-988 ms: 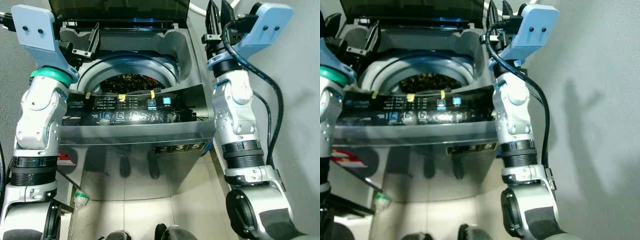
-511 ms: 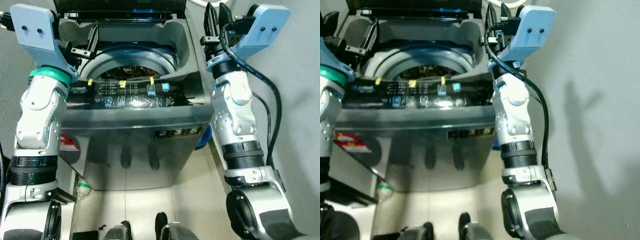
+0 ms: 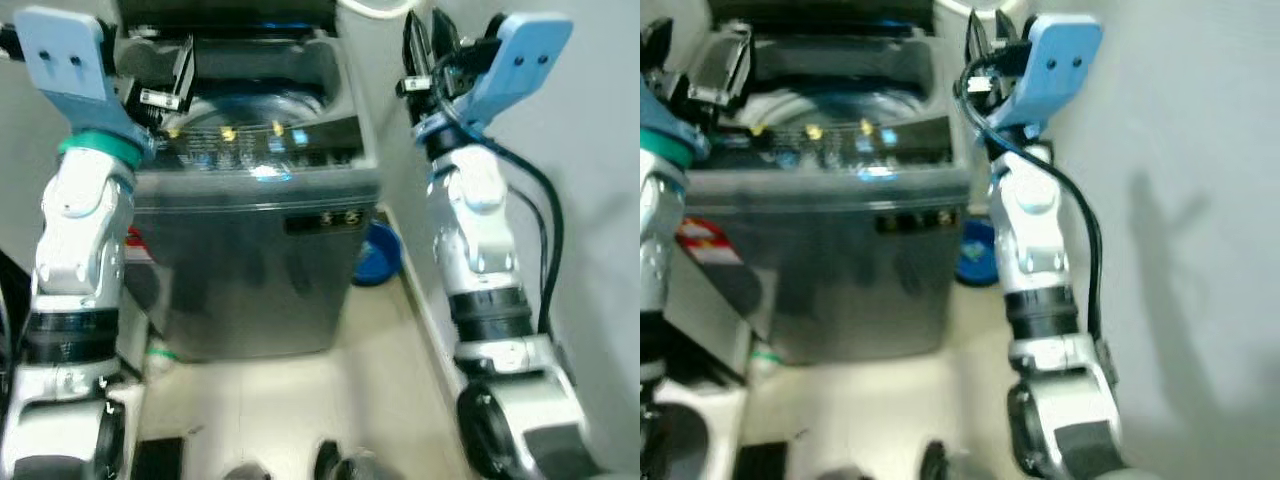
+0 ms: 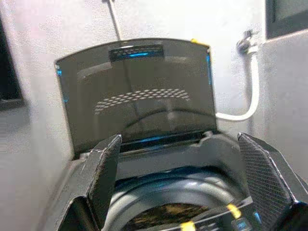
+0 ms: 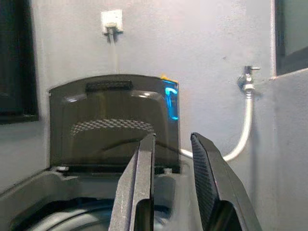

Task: Clothes washing

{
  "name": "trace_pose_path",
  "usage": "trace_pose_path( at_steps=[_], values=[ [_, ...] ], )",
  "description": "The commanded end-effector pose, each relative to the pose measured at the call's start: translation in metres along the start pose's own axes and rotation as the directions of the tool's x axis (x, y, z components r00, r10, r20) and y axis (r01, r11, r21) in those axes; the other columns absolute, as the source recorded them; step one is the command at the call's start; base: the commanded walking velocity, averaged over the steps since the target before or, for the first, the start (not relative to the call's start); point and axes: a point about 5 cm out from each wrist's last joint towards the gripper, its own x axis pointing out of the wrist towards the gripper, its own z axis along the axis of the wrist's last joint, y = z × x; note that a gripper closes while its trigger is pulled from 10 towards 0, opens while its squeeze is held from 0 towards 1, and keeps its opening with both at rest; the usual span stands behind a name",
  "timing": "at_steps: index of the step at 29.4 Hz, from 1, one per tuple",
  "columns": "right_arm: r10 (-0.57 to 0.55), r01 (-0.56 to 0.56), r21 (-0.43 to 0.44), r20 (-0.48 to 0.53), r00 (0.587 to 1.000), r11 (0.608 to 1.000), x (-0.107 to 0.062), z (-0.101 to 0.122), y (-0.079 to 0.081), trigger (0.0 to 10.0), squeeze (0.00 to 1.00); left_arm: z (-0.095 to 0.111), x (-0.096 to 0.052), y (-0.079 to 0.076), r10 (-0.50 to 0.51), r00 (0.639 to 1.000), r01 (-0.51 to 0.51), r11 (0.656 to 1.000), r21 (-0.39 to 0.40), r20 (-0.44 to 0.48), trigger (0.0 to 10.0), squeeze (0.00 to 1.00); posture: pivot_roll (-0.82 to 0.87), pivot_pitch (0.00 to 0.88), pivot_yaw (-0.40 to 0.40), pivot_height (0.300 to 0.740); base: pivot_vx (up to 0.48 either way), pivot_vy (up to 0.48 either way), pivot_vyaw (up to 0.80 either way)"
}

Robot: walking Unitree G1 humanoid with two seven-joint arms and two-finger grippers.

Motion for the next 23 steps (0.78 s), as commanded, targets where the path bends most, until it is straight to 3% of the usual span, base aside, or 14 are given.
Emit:
trace_pose_path(
  at_steps=[1,23],
  values=[
    [0.007,-0.008,-0.027,-0.015,1.000,1.000,-0.0007,-0.0025,-0.0006,10.0,0.00,0.0014,0.0009,-0.0027,-0.012,1.000,0.012,1.000,0.012,0.007,10.0,0.00,0.12,0.076,0.028,0.740,0.000,0.000,0.80],
    [0.027,-0.028,-0.043,-0.023,0.999,0.999,-0.0020,-0.0044,0.0015,10.0,0.00,0.0010,0.0006,-0.0045,-0.034,0.999,0.033,0.999,0.022,0.016,10.0,0.00,0.12,0.060,0.024,0.740,0.000,0.000,0.80]
  ],
)
